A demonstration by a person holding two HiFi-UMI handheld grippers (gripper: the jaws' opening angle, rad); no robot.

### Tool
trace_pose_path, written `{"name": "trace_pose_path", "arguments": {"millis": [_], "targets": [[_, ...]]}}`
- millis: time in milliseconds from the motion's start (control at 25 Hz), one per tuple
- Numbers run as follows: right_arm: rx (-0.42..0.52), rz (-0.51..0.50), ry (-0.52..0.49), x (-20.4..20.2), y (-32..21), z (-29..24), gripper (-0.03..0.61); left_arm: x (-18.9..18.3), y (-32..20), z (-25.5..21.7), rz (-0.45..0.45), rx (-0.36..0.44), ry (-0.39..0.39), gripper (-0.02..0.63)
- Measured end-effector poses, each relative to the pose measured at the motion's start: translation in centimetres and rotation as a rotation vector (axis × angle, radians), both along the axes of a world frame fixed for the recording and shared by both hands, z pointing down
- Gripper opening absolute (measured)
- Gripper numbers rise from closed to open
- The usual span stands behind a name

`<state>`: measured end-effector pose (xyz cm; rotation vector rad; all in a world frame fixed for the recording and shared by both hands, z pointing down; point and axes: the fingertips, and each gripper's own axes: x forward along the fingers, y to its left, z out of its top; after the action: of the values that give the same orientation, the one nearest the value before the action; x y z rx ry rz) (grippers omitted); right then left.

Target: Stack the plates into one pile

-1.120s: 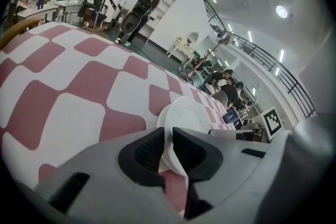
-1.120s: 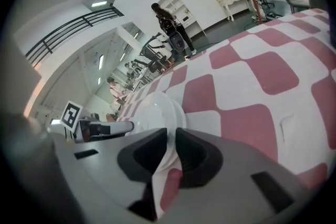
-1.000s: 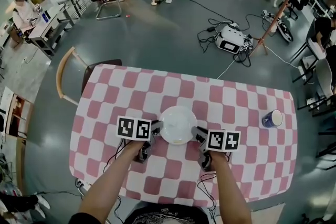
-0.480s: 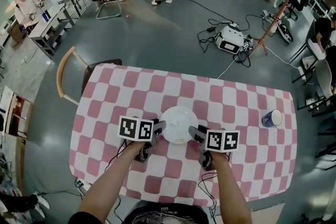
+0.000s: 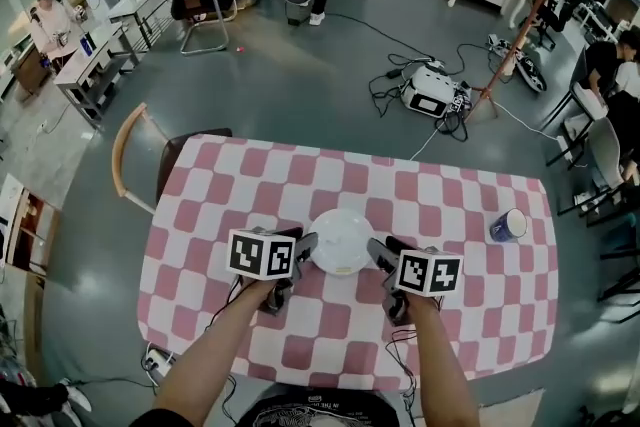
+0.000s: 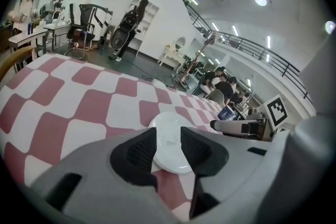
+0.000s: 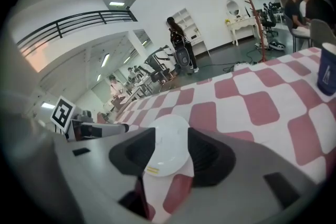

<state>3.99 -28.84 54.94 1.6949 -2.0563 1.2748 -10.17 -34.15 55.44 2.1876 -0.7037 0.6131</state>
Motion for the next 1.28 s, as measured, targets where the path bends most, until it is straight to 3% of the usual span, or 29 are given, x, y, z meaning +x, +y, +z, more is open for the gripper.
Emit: {"name": "trace_pose_path", "arguments": {"millis": [560,920,1280], "targets": [[0.229,0.031,0.229,-2.3,4.0,-11.0,0.129,-2.3,3.0,-10.0,0.087,0.334,0.042,0.105],[0.353,0.069,0.282,-2.0,6.9,-15.8,0.06,-3.1,5.2,-13.6,0.072,0.498,0.018,0.061],[0.413,0.039,0.311,-0.8,10.1,-17.4,0.021,-2.7,8.3,-16.1,0.031,0.622,-0.02,0.017]]}}
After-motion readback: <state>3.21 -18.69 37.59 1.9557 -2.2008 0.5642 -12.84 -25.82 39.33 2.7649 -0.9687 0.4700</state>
